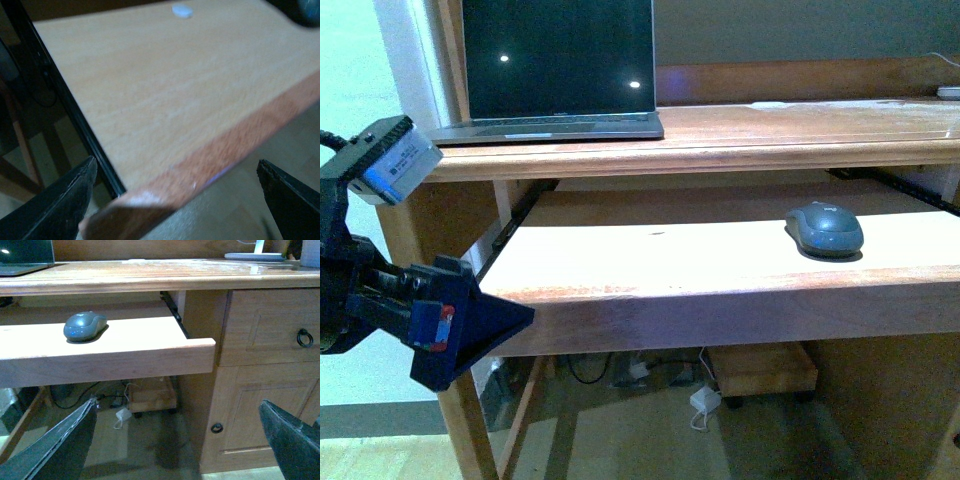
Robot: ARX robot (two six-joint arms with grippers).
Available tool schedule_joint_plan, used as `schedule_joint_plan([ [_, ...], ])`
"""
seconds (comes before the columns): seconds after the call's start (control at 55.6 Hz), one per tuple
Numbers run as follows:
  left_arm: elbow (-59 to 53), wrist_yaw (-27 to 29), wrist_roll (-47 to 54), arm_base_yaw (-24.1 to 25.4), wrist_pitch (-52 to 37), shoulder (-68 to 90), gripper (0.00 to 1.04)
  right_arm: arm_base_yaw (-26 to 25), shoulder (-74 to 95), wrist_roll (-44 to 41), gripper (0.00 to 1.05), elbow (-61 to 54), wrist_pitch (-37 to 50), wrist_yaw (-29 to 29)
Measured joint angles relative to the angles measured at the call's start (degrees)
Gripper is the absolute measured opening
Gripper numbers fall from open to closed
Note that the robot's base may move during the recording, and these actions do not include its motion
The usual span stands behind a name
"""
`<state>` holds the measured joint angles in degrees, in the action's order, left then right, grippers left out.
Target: Place mouse
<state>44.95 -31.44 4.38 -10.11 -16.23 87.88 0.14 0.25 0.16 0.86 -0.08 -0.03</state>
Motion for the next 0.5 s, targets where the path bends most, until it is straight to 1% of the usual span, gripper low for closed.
schedule_joint_plan([
  [0.036, -0.2, -0.3, -4.6, -0.8, -2.7, -2.2, 0.97, 0.0, 0.0, 0.0, 0.97, 0.0, 0.0, 0.0],
  [0.072, -0.2, 1.1, -6.8, -1.6, -3.9, -3.7, 0.97, 0.0, 0.0, 0.0, 0.97, 0.0, 0.0, -0.1],
  [0.108, -0.4, 4.7, -8.9, -2.7, -5.2, -6.7, 0.97, 0.0, 0.0, 0.0, 0.97, 0.0, 0.0, 0.0],
  [0.162, -1.2, 8.8, -11.1, -2.9, -6.3, -9.6, 0.97, 0.0, 0.0, 0.0, 0.97, 0.0, 0.0, 0.0],
  [0.18, -2.0, 12.0, -11.6, -2.9, -6.8, -11.3, 0.97, 0.0, 0.0, 0.0, 0.97, 0.0, 0.0, 0.1],
  [0.252, -5.4, 18.6, -12.2, -2.7, -6.6, -16.0, 0.97, 0.0, 0.0, 0.0, 0.97, 0.0, 0.0, 0.0],
  [0.306, -8.2, 21.9, -11.9, -2.8, -6.6, -19.2, 0.97, 0.0, 0.0, 0.0, 0.97, 0.0, 0.0, 0.0],
  [0.378, -11.3, 24.3, -12.0, -3.1, -5.1, -23.7, 0.97, 0.0, 0.0, 0.0, 0.97, 0.0, 0.0, 0.0],
  [0.413, -13.5, 26.6, -11.9, -3.6, -4.8, -26.8, 0.97, 0.0, 0.0, 0.0, 0.97, 0.0, 0.0, 0.0],
  [0.485, -16.6, 28.5, -11.9, -4.2, -3.1, -31.8, 0.97, 0.0, 0.0, 0.0, 0.97, 0.0, 0.0, 0.0],
  [0.503, -17.8, 30.5, -11.4, -4.7, -3.2, -33.4, 0.96, 0.0, 0.0, 0.0, 0.97, 0.0, 0.0, 0.0],
])
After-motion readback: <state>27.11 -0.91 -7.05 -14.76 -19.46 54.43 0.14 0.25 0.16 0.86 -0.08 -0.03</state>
